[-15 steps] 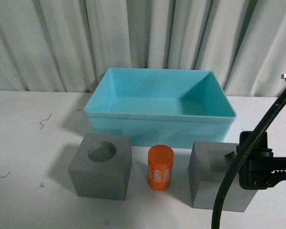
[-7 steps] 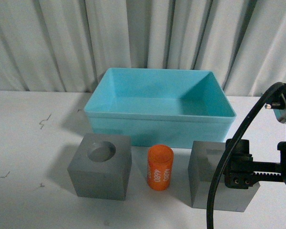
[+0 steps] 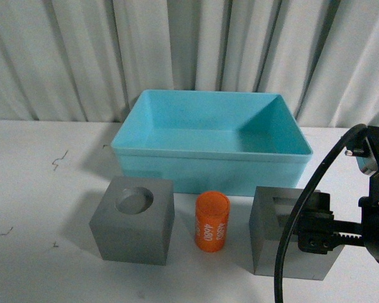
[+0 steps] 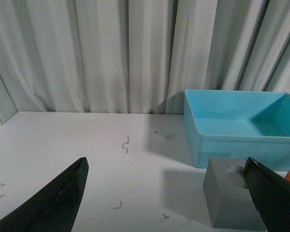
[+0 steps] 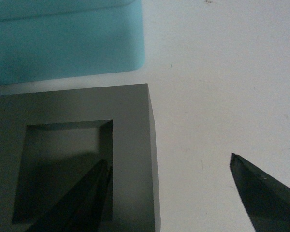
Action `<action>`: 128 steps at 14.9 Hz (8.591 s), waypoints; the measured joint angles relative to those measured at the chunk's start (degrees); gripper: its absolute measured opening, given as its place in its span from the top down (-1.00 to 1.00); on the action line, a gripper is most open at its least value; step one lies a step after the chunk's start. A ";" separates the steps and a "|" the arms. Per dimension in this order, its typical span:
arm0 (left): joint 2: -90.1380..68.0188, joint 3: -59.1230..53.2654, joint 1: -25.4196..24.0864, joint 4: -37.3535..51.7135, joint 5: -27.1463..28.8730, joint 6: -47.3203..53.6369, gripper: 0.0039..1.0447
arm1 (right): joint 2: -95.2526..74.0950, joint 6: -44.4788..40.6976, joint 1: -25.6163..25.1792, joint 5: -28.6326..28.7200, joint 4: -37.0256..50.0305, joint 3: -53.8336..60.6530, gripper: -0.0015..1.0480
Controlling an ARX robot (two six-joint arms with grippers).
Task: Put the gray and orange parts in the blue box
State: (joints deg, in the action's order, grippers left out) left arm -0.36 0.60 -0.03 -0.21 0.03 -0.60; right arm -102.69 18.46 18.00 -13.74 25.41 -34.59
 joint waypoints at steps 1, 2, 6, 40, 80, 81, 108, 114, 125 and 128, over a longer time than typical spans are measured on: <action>0.00 0.00 0.00 0.00 0.00 0.00 -0.88 | -0.33 0.28 -0.09 0.02 0.09 -0.17 -0.40; 0.00 0.00 0.00 0.00 0.00 0.00 -0.88 | -0.35 0.46 -0.46 0.26 0.07 -0.24 -0.16; 0.00 0.00 0.00 0.02 0.00 0.00 -0.88 | 1.14 1.07 -2.03 0.28 -0.35 0.90 0.65; 0.00 0.00 0.00 0.00 0.00 0.00 -0.88 | -6.01 -6.47 -4.61 -6.82 11.02 -27.43 -0.88; 0.00 0.00 0.00 -0.02 0.04 0.00 -0.88 | 99.10 -18.10 -18.01 13.75 -24.87 33.92 0.96; 0.00 0.00 0.00 -0.04 0.02 0.00 -0.88 | 102.49 -18.10 -18.01 13.75 -25.20 33.92 0.96; -73.77 37.42 33.94 3.23 13.84 -26.93 -0.88 | 102.49 -18.14 -18.01 13.75 -25.59 33.90 -0.87; -92.94 43.56 33.42 12.81 16.52 -20.81 -0.88 | 102.49 -18.14 -18.01 13.75 -25.59 33.90 -0.87; -101.66 42.32 24.17 19.43 13.75 -9.27 -0.88 | 102.49 -18.14 -18.01 13.73 -25.59 33.90 -0.87; -103.91 42.32 22.95 19.96 13.40 -8.33 -0.88 | 102.49 -18.14 -18.01 13.75 -25.59 33.90 -0.87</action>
State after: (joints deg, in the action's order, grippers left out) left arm -104.27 42.92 22.92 19.75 13.43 -8.93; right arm -0.21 0.32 -0.01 0.01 -0.19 -0.69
